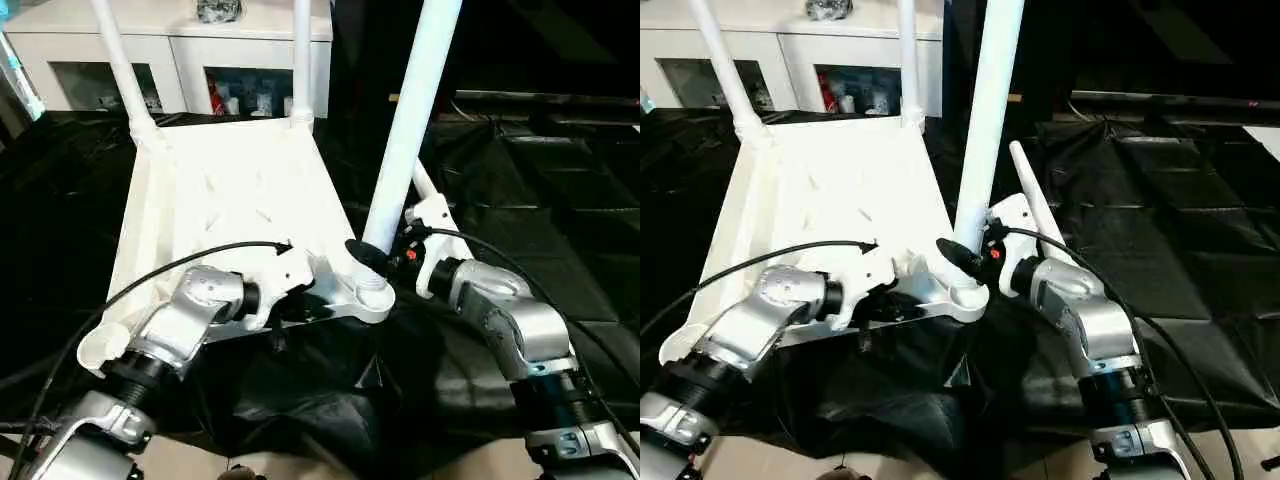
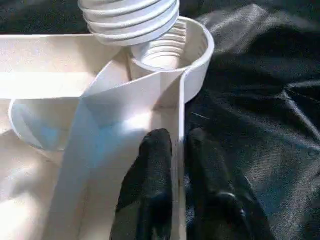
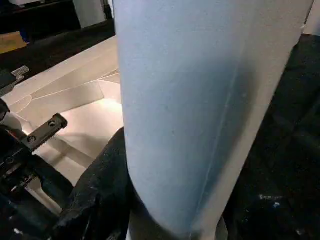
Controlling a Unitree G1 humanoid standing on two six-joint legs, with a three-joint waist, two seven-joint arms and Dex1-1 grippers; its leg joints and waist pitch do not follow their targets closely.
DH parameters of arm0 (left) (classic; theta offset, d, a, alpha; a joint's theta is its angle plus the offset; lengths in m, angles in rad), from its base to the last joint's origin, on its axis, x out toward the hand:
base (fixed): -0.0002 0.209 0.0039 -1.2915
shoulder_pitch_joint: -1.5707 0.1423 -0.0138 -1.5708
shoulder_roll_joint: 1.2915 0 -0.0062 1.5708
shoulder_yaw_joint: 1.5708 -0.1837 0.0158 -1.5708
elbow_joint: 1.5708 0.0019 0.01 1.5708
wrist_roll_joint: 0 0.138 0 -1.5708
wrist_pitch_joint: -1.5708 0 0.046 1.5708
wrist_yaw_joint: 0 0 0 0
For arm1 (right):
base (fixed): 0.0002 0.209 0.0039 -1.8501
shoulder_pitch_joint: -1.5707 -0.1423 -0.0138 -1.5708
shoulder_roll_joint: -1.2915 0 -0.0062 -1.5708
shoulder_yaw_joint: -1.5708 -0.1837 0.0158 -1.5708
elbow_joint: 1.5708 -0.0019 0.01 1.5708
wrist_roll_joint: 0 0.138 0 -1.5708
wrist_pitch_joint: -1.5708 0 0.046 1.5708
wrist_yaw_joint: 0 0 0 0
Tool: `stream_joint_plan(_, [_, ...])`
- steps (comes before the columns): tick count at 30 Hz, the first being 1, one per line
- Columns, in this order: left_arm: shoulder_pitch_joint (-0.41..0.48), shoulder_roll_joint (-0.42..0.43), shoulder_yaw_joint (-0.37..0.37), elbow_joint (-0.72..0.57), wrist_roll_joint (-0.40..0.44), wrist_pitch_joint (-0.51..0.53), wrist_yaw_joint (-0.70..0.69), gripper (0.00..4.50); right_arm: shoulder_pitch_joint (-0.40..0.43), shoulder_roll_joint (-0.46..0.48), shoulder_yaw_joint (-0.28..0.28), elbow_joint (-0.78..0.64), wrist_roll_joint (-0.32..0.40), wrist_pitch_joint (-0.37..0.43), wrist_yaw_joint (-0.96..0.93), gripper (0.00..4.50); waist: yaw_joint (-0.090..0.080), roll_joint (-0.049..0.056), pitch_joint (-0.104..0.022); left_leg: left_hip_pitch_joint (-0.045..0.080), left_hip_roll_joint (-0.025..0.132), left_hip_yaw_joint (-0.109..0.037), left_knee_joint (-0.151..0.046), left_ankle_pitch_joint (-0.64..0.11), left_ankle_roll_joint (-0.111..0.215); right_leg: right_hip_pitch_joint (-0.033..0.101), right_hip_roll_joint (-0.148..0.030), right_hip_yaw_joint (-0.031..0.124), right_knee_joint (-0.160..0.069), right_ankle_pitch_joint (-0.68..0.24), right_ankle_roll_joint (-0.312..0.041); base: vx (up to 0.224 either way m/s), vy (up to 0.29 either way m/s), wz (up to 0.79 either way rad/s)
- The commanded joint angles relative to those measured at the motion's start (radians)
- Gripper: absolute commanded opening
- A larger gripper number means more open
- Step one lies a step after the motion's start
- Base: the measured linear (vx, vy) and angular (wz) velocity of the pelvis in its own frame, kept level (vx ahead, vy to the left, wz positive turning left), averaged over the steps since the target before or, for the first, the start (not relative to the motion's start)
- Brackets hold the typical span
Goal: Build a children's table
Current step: Insert table leg to table base
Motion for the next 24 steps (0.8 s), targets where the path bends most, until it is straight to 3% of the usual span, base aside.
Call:
stream_joint_plan(1, [-0.007,0.007,0.005,0.021,0.015,-0.005,0.008,0.66,-0.023,-0.005,-0.004,0.004,0.003,-0.004,-0.002,1.93,0.001,-0.001,-0.070,0.009,0.029,-0.013,-0.069,-0.273,0.007,0.048,-0.069,0.050,-0.097,-0.438,-0.090,0.000,0.000,0.00])
stream_joint_plan(10, [-0.006,0.028,0.007,0.047,0.016,-0.022,-0.012,0.66,-0.025,-0.008,-0.001,0.003,0.001,0.002,0.007,1.93,-0.002,-0.001,-0.068,0.011,0.028,-0.013,-0.069,-0.288,0.006,0.046,-0.070,0.049,-0.103,-0.483,-0.077,0.000,0.000,0.00])
stream_joint_plan(11, [-0.006,0.031,0.009,0.047,0.014,-0.020,-0.017,0.37,-0.025,-0.011,0.001,0.004,-0.001,0.005,0.009,1.93,-0.001,0.000,-0.069,0.010,0.029,-0.013,-0.069,-0.283,0.007,0.046,-0.070,0.050,-0.102,-0.476,-0.078,0.000,0.000,0.00])
stream_joint_plan(15, [0.004,0.042,0.007,0.045,0.014,-0.022,-0.029,0.25,-0.024,-0.022,0.014,0.009,-0.007,0.023,0.019,1.93,-0.003,-0.002,-0.069,0.010,0.031,-0.013,-0.071,-0.274,0.008,0.046,-0.069,0.051,-0.096,-0.437,-0.094,0.000,0.000,0.00])
stream_joint_plan(16, [0.008,0.045,0.003,0.044,0.016,-0.021,-0.033,0.04,-0.025,-0.028,0.020,0.009,-0.009,0.037,0.024,1.93,-0.004,-0.003,-0.069,0.009,0.030,-0.013,-0.070,-0.278,0.009,0.048,-0.069,0.051,-0.096,-0.442,-0.097,0.000,0.000,0.00])
stream_joint_plan(21, [0.013,0.050,0.007,0.037,0.006,-0.010,-0.043,0.00,-0.027,-0.048,0.035,0.010,-0.014,0.064,0.044,1.93,-0.006,-0.007,-0.066,0.011,0.027,-0.012,-0.067,-0.285,0.011,0.044,-0.071,0.049,-0.105,-0.508,-0.073,0.000,0.000,0.00])
stream_joint_plan(24, [0.014,0.051,0.010,0.032,-0.001,-0.005,-0.049,0.00,-0.028,-0.054,0.036,0.010,-0.012,0.072,0.052,1.93,-0.006,-0.005,-0.067,0.011,0.030,-0.013,-0.069,-0.284,0.009,0.044,-0.070,0.049,-0.103,-0.492,-0.078,0.000,0.000,0.00])
